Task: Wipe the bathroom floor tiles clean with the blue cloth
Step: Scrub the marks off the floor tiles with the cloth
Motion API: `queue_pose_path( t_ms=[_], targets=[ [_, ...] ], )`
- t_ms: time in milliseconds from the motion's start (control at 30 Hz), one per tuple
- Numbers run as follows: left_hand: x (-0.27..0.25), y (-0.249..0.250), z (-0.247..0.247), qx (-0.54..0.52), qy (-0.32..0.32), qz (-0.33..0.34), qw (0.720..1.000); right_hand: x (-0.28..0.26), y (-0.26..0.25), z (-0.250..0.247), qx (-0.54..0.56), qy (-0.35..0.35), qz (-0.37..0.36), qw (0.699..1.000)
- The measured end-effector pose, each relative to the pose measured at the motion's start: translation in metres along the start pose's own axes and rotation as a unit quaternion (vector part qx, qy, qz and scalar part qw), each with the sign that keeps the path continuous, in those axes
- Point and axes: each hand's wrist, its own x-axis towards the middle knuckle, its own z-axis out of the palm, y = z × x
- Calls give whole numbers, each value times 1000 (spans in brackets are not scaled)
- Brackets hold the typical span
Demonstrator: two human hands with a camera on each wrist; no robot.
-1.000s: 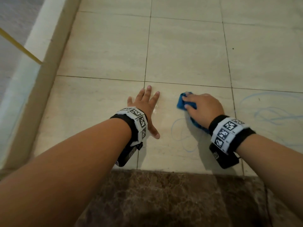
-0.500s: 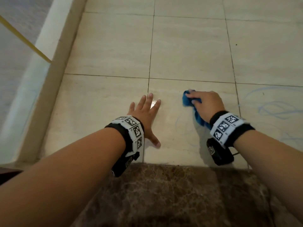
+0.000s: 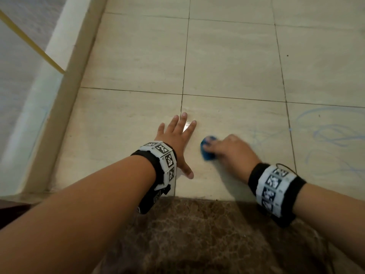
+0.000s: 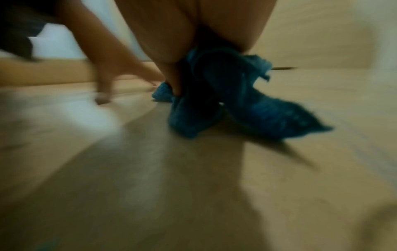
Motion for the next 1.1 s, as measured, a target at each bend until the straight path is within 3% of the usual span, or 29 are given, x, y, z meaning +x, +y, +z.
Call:
queue_pose_path(
  t_ms=[67, 100, 167, 233, 267, 300, 400, 433, 467, 533, 633, 700, 800, 833, 900, 933, 1000, 1067, 1100],
  targets=[
    [0, 0, 0, 2, 1, -2, 1000, -7, -5, 4, -3, -63, -90, 994],
    [0, 0, 0, 0, -1, -2, 1000, -2, 3, 0, 2, -76, -68, 995],
    [-1, 0, -1, -3, -2, -2, 1000, 12, 34, -4, 47, 3, 53, 997],
    [-1, 0, -1, -3, -1, -2, 1000, 16, 53, -7, 81, 83, 165, 979],
    [0, 0, -1, -2, -2, -3, 1000, 13, 48, -7, 68, 80, 156, 982],
    [0, 1, -1, 0, -5, -4, 1000, 7, 37, -3, 57, 35, 123, 990],
    [1, 0, -2, 4, -9, -7, 1000, -19, -5, 16, 9, -83, -57, 995],
    [0, 1, -2, 5, -10, -8, 1000, -21, -6, 16, 7, -113, -80, 990],
    [-1, 1, -3, 5, -11, -8, 1000, -17, 0, 10, 10, -122, -76, 990],
    [-2, 2, -4, 3, -16, -8, 1000, -4, 18, -3, -4, -73, -16, 997],
    [-2, 3, -5, 0, -17, -10, 1000, 4, 40, -6, 0, 36, 55, 998],
    [-1, 3, -5, 1, -17, -12, 1000, -11, 24, 3, 23, -1, 11, 1000],
    [-1, 2, -5, -3, -18, -12, 1000, -40, 5, 16, 51, -125, -146, 980],
    [-2, 2, -6, -4, -20, -12, 1000, -41, 13, 15, 30, -129, -189, 973],
    [-3, 3, -7, -8, -22, -12, 1000, -29, 32, -3, 38, -118, -132, 984],
    [-3, 4, -7, -14, -21, -13, 1000, -22, 44, -12, 53, -63, -52, 995],
    [-2, 6, -8, -38, -22, -21, 999, -15, 67, -16, 73, 56, 98, 991],
    [0, 12, -11, -52, -21, -32, 998, -18, 54, -16, 36, 46, 131, 990],
    [1, 16, -13, -50, -17, -32, 998, -22, 38, -14, 18, 28, 81, 996]
  ],
)
